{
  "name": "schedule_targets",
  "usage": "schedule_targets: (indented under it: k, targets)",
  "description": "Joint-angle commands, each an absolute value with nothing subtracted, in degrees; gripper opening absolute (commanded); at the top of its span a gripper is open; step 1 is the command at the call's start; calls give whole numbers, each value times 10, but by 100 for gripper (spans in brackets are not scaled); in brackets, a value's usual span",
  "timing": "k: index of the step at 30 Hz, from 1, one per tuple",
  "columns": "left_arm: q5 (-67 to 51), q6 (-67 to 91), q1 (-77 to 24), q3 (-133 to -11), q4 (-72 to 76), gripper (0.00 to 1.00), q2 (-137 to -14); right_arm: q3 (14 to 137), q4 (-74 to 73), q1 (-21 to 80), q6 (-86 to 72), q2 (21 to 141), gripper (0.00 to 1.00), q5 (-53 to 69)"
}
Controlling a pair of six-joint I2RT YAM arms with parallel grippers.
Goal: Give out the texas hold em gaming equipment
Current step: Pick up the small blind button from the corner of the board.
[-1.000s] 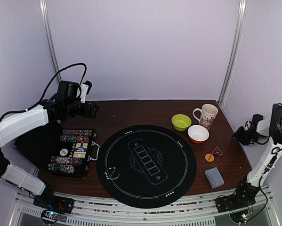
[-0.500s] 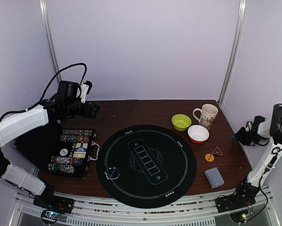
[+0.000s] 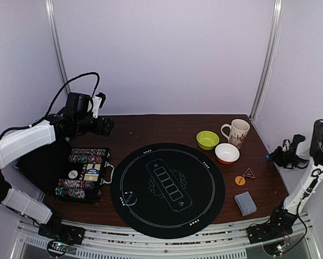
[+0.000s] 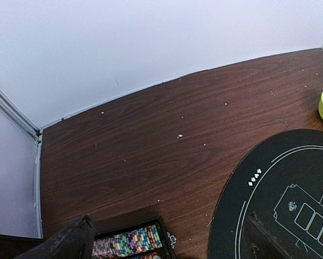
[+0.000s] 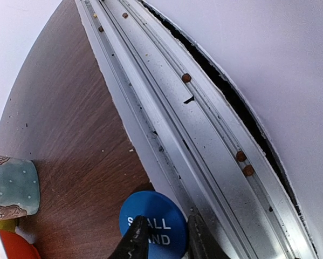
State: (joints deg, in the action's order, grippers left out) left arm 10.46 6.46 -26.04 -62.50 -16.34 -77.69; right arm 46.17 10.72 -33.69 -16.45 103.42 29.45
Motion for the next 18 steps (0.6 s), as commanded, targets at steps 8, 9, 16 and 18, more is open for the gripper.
schedule_targets:
  k: [8,9,16,18]
  targets:
    - [100,60,-262,-638,-144,98,-777,452,61,-373,-191,1005,17,277]
    - [100,61,-260,-638,-144,98,-777,454,57,-373,-189,1004,17,279]
    - [102,59,-261,-636,-143,98,-775,451,44,-373,-183,982,11,280]
    - [101,60,-261,-636,-144,98,-776,452,38,-373,-181,978,9,281]
